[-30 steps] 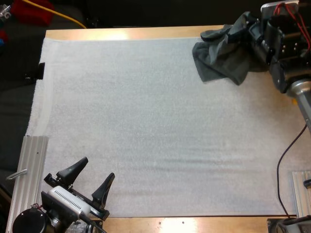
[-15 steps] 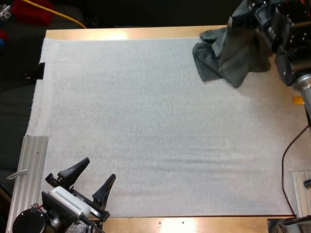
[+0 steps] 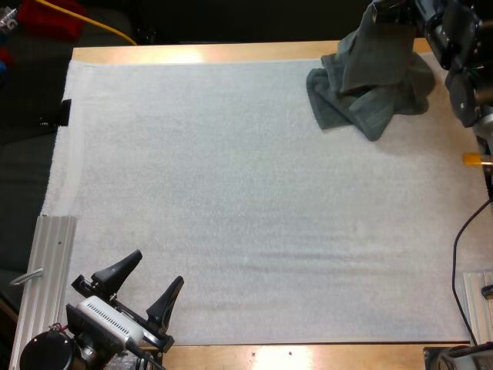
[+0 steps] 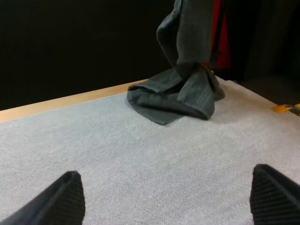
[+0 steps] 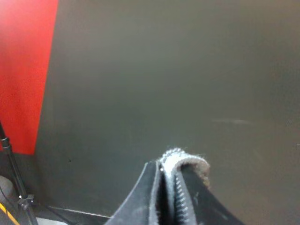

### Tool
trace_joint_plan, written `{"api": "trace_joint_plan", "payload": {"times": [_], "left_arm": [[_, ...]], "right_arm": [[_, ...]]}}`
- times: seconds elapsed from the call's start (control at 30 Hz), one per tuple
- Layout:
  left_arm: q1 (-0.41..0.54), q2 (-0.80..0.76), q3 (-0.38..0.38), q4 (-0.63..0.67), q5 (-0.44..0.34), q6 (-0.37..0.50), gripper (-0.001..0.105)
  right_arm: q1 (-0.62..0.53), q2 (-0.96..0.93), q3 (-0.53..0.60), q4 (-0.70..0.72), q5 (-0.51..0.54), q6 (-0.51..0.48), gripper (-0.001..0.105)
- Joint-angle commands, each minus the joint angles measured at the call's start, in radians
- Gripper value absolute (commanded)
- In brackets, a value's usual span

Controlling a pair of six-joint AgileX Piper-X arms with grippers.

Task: Pick towel from pile, fold and stack

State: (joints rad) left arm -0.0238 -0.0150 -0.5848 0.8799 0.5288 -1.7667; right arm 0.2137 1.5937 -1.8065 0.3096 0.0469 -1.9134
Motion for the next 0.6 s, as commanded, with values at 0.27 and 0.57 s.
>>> {"api": "trace_joint_plan", "payload": {"times": [0.27, 0.57], "left_arm": [[0.0, -0.132, -0.007, -0.018, 0.006, -0.009, 0.07], [0.0, -0.132, -0.007, -0.018, 0.006, -0.009, 0.07]], "right_arm": [[0.005, -0.062, -0.047, 0.23, -0.101, -0.02, 0.001], [0.095, -0.134, -0.047, 0.311, -0.133, -0.063, 0.001]]}}
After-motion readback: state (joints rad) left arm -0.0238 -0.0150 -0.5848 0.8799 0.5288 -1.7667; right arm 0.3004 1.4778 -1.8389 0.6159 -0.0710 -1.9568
